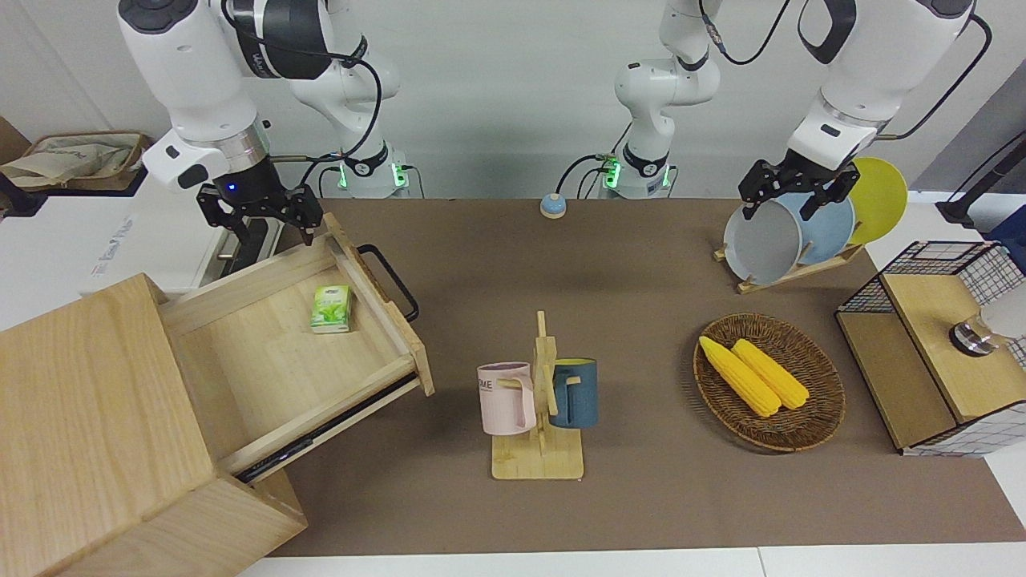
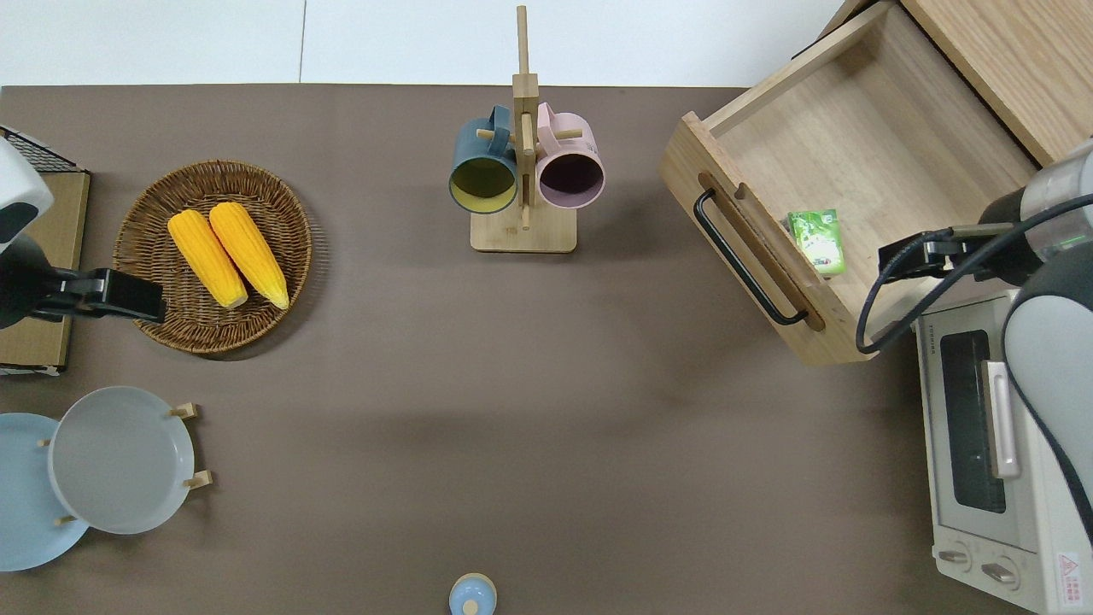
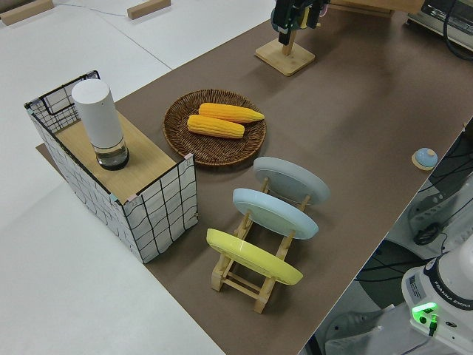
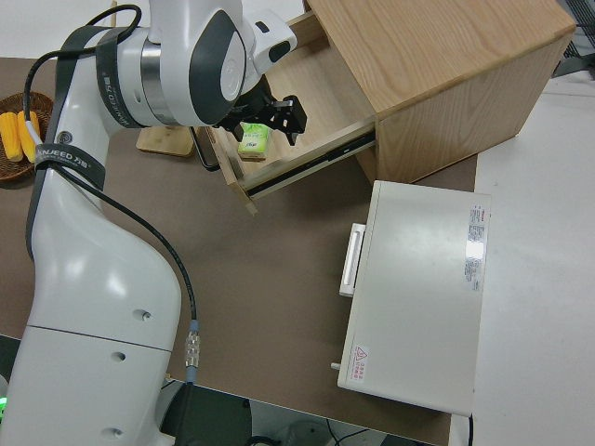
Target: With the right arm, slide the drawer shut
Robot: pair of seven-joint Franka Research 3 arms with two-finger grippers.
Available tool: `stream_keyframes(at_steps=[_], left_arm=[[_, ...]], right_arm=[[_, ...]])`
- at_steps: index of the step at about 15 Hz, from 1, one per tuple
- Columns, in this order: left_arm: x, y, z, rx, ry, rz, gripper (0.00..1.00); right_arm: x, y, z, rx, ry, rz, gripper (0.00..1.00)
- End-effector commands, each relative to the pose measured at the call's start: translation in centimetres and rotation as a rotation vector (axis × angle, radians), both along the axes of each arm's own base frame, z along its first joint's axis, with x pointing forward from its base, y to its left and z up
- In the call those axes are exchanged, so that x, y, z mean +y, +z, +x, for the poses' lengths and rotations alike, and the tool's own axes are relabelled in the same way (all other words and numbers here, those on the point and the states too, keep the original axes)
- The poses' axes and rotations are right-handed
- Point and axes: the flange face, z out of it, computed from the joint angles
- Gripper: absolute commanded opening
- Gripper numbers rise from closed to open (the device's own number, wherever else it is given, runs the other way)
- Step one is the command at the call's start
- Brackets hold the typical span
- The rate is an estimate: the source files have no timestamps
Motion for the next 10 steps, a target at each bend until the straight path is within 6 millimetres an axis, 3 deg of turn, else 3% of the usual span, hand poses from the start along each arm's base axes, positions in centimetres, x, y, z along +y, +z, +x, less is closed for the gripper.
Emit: stream_keyframes(at_steps=[1, 8, 9, 10], left_arm=[[-0.17, 0.57, -0.31, 0.003, 0.005, 0.019, 0.99], [-0.17, 0.57, -0.31, 0.003, 0.005, 0.019, 0.99], [-0.17, 0.50, -0.31, 0.004, 0.005, 0.019, 0.99], [-0.17, 0.50, -0.31, 0.004, 0.005, 0.019, 0.99]], right_arm=[[0.01, 0.36, -0.28, -0.002, 0.021, -0.010, 0.987], [-0.03, 0.27, -0.24, 0.000, 0.019, -0.006, 0.973], [-0.03, 0.27, -0.24, 0.000, 0.023, -0.006, 0.826], [-0.05, 0.42, -0.29, -0.001, 0.023, -0.007, 0.561]])
